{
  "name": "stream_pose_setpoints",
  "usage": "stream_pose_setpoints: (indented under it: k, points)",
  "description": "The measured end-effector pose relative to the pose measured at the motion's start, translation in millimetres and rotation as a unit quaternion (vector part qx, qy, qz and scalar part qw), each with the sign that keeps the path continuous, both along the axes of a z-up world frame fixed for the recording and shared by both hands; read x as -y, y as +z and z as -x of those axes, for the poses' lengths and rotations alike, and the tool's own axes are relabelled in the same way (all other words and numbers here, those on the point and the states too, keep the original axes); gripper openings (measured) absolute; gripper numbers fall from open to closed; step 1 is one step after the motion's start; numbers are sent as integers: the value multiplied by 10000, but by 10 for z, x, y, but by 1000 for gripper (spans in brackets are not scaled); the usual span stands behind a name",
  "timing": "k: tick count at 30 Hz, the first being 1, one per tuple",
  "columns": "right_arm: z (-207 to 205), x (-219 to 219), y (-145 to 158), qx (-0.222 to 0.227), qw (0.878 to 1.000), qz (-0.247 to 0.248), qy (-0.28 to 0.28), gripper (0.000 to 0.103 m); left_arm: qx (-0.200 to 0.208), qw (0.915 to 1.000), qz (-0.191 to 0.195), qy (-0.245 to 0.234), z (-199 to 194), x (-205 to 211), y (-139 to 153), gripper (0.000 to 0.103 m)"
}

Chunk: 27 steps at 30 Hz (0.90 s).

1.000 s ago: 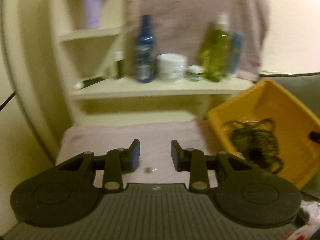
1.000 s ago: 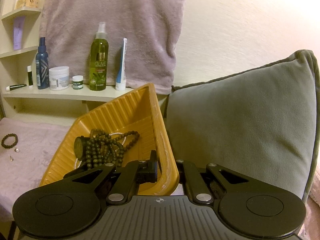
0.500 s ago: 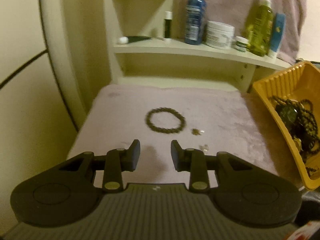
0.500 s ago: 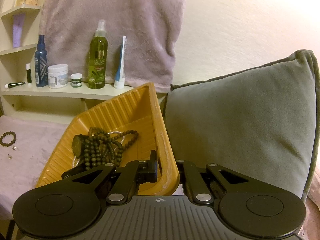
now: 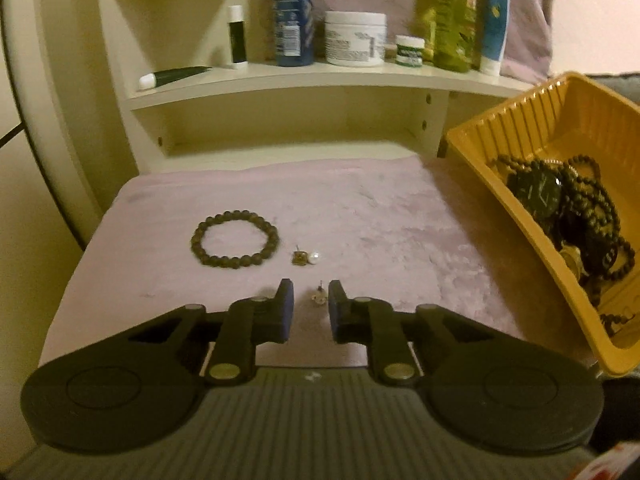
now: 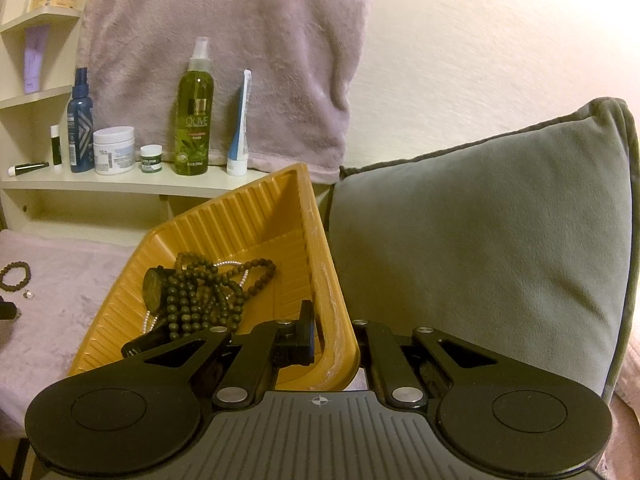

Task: Organize jewelry
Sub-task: 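Grasp the small pearl earring on the towel with the left gripper, then carry the earring over the orange tray and open the left gripper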

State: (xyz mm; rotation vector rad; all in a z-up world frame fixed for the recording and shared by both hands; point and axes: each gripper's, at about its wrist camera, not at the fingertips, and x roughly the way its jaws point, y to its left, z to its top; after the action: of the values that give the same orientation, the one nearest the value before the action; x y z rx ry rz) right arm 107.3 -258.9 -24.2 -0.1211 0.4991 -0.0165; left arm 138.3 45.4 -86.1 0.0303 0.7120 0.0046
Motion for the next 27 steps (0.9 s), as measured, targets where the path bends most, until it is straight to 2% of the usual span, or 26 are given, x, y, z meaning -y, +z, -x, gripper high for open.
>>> stream_pose_setpoints:
  k: [4, 16, 23, 27]
  points:
    - [2, 7, 1, 0, 10000, -3, 1, 6, -42, 9999, -65, -72, -41, 34, -36, 9]
    - [-1, 10, -3, 3, 10000, 0, -3, 6, -109, 9999, -84, -68, -70, 75, -35, 7]
    - [0, 5, -7, 12, 10000, -3, -1, 6, 67, 9996, 118, -264, -40, 174, 174, 7]
    - [5, 7, -11, 14, 10000, -12, -2, 6, 180, 9971, 386, -636, 1, 350, 354, 7]
